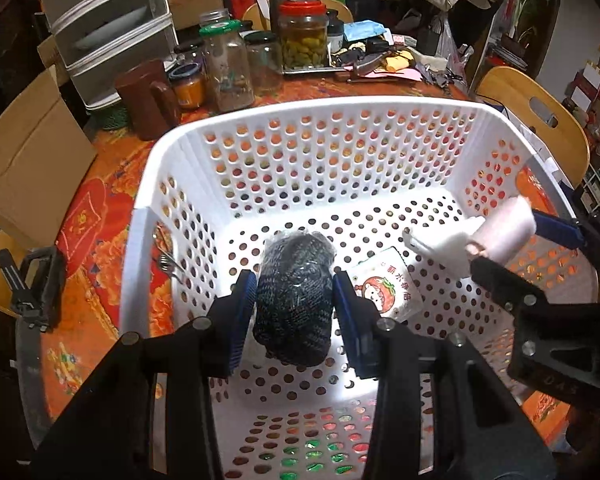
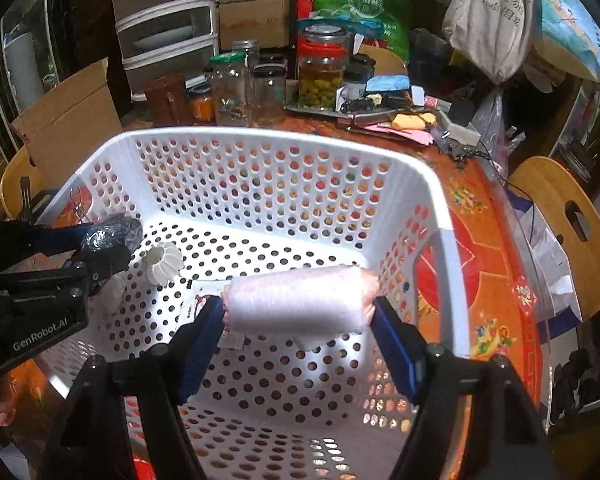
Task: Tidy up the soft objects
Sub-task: 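Carry the sock and towel roll into the white basket and release both, then withdraw both tools from the basket toward the green packet and clear bag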
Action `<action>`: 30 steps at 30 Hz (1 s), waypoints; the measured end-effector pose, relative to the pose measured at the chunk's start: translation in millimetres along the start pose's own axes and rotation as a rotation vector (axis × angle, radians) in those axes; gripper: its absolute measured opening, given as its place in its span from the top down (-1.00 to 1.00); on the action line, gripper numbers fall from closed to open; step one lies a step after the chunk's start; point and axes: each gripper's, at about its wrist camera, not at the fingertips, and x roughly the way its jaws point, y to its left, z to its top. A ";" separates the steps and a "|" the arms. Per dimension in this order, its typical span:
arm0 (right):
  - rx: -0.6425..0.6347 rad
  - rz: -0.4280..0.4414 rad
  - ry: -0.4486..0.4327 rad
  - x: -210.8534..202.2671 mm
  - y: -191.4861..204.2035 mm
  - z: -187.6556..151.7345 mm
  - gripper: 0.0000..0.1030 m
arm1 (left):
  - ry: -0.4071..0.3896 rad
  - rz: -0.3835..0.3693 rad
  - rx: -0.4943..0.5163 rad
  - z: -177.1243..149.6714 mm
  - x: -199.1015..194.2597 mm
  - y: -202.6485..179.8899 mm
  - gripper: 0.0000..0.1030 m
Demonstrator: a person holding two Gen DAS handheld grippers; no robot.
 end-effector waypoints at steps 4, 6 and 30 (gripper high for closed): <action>-0.005 0.004 0.009 3.0 2.8 0.1 -0.44 | 0.007 -0.005 -0.003 -2.5 3.4 -1.0 0.28; -0.011 -0.003 0.011 3.7 3.9 -0.6 -0.44 | 0.007 -0.007 -0.001 -3.4 2.9 -1.4 0.28; -0.014 0.010 -0.087 -37.9 -10.3 -7.7 -1.00 | -0.200 0.001 -0.024 -18.0 -53.1 2.7 -1.00</action>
